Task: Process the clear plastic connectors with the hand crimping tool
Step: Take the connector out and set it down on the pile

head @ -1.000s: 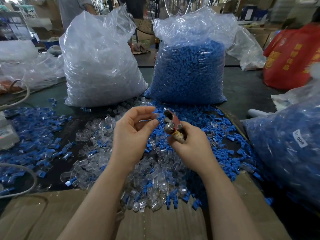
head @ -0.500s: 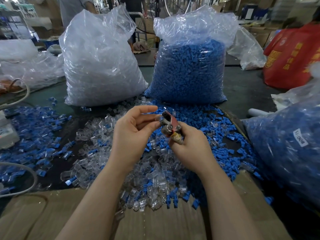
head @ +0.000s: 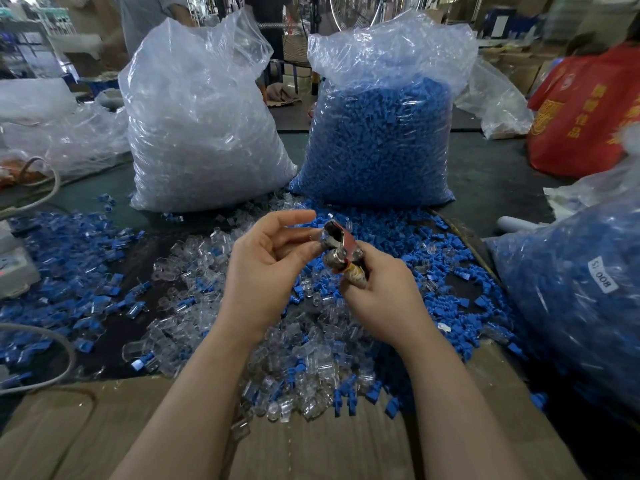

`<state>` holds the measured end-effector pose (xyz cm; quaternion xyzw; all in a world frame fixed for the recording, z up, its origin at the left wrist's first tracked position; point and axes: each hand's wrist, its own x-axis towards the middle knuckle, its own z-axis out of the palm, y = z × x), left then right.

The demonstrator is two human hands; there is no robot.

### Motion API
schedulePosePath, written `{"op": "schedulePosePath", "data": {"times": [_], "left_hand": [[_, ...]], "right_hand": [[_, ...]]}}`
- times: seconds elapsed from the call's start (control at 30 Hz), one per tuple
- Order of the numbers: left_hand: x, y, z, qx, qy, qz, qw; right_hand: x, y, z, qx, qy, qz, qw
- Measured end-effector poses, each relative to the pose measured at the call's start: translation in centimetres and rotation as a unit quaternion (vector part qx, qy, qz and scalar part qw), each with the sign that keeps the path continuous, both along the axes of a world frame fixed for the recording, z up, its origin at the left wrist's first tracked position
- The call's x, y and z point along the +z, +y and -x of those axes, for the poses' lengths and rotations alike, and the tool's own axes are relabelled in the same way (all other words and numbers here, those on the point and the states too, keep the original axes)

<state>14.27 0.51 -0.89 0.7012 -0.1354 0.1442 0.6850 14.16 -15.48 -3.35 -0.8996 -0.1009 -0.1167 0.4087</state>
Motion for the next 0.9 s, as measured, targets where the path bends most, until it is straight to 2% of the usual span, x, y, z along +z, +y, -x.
{"op": "schedulePosePath", "data": {"times": [0.23, 0.53, 0.9], "left_hand": [[-0.05, -0.03, -0.01, -0.001, -0.004, 0.004, 1.0], [-0.01, -0.1, 0.07, 0.002, -0.009, -0.005, 1.0], [-0.18, 0.01, -0.09, 0.002, -0.005, -0.013, 1.0]], "right_hand": [[0.1, -0.03, 0.02, 0.007, 0.0, -0.009, 1.0], [-0.07, -0.36, -0.05, -0.016, -0.018, 0.044, 0.999], [-0.3, -0.24, 0.05, -0.029, -0.037, 0.064, 0.997]]}}
